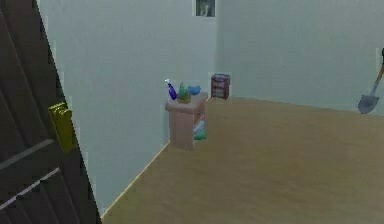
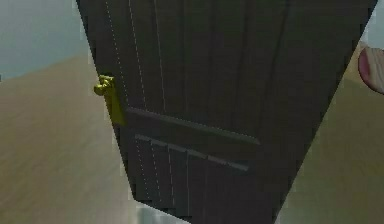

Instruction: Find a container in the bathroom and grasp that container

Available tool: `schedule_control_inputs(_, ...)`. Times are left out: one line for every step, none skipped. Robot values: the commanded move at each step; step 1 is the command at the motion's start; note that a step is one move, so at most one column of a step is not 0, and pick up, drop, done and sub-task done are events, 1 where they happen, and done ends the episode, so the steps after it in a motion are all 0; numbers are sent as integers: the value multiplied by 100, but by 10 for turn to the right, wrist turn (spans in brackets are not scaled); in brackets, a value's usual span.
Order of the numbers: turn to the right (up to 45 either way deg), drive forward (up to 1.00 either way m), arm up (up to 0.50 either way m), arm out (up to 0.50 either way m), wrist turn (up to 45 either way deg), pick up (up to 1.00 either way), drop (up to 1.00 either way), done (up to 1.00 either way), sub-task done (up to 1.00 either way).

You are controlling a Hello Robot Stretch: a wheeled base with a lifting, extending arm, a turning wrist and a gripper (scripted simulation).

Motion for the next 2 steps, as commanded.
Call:
schedule_control_inputs(30,0,0,0,0,0,0,0,0)
schedule_control_inputs(0,100,0,0,0,0,0,0,0)
